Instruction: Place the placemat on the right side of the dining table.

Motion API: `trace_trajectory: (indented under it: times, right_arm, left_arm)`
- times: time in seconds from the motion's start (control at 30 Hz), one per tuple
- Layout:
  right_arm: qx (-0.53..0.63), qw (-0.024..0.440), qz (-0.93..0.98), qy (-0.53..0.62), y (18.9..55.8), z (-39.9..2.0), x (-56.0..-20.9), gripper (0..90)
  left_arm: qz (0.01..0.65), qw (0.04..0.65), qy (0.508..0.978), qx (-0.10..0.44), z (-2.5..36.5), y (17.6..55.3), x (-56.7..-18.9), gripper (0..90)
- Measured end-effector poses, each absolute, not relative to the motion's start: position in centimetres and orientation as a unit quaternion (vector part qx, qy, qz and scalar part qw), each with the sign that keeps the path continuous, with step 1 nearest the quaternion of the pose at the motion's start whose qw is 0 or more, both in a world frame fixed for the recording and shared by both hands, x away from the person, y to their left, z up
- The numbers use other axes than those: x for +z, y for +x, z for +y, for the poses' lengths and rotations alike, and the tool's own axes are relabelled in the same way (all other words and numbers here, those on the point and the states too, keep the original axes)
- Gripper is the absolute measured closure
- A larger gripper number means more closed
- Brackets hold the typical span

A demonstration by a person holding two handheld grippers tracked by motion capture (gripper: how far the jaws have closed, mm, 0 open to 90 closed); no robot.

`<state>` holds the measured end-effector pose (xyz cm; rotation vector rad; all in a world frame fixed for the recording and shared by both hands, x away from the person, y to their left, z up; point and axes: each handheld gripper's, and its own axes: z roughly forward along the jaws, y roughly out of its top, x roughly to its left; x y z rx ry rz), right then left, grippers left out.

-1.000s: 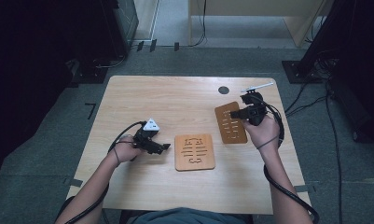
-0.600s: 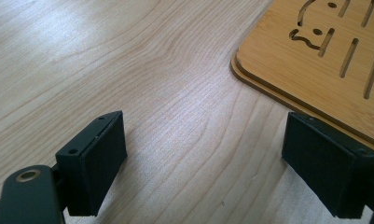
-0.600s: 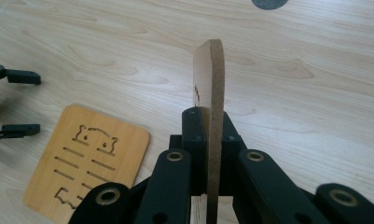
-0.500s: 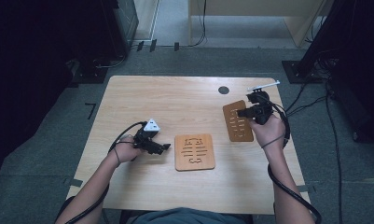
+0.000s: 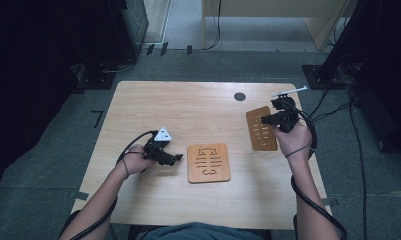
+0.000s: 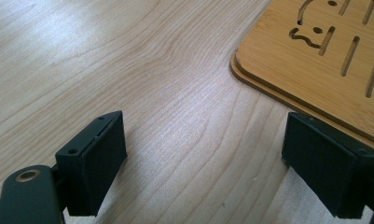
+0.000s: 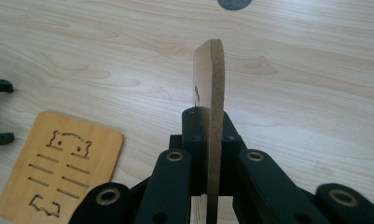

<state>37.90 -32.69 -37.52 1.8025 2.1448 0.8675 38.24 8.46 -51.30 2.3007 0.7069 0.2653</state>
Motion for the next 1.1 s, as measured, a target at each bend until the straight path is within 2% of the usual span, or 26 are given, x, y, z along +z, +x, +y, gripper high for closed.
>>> trace_trajectory:
  times: [0.53,1.1]
  right_arm:
    - [0.283,0.113,0.711,0.634,38.1,-35.1,-37.8,87.6]
    - [0.266,0.144,0.690,0.657,37.8,-37.6,-37.4,87.5]
  left_arm:
    - [0.271,0.354,0.889,0.104,8.5,38.2,-51.4,12.2]
    - [0.270,0.355,0.889,0.105,8.5,38.2,-51.4,12.2]
